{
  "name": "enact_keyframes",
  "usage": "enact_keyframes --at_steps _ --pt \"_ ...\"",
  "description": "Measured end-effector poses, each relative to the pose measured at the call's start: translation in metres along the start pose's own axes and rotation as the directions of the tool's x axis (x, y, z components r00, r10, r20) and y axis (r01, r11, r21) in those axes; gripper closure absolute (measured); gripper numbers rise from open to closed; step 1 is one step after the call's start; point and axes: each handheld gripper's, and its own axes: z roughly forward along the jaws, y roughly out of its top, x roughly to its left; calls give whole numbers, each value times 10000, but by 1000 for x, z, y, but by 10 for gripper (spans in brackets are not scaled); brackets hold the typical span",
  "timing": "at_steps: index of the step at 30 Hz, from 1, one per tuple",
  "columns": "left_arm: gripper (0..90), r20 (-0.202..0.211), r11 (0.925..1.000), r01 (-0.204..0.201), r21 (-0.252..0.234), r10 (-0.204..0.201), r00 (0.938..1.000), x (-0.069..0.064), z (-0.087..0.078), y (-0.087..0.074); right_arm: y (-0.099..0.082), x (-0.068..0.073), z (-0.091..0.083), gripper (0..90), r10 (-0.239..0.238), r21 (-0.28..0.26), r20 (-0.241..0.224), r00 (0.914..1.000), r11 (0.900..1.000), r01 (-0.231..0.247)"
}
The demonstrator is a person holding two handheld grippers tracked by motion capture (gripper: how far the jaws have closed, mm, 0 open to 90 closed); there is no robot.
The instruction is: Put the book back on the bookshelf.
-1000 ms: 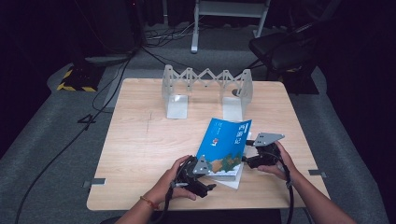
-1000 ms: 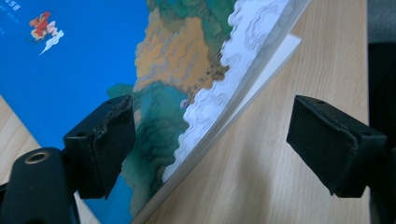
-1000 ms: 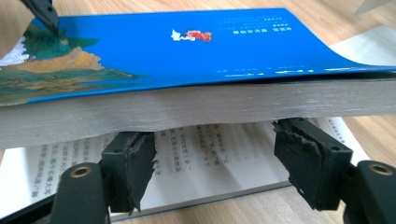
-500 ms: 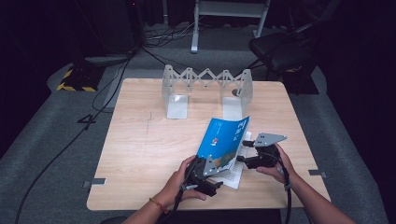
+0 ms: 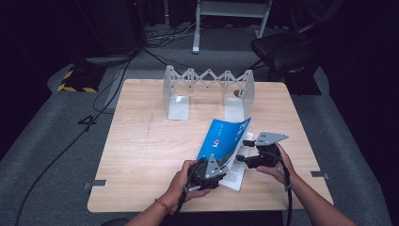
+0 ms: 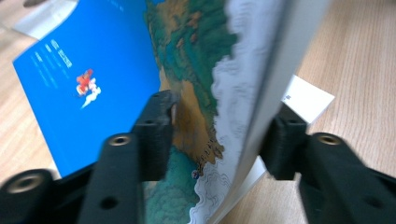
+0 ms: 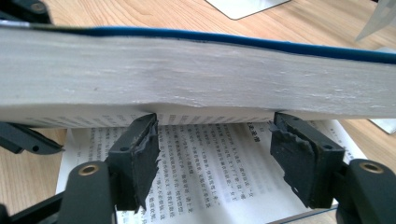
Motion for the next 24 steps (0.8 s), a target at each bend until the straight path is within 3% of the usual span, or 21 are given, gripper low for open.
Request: enact_keyframes --at_steps 7,13,19,20,24 --pt "657 143 9990 294 -329 -289 9995 9 -8 -1 -4 -5 -1 325 327 -190 -218 9992 9993 -332" --pt "741 120 9953 799 -549 -794 9968 22 -18 -7 -13 -5 0 318 290 84 -568 9980 9996 -286" --pt "743 408 9945 937 -472 -918 9949 34 -25 -15 -22 -6 -7 314 62 99 -954 9954 9999 -52" --pt "742 440 9943 957 -480 -937 9946 35 -25 -16 -22 -5 -11 324 -80 -28 -1114 9937 10000 77" --pt "736 707 9922 1165 -449 -1132 9911 43 -29 -20 -17 -4 -23 330 -599 -651 -966 9935 9964 538"
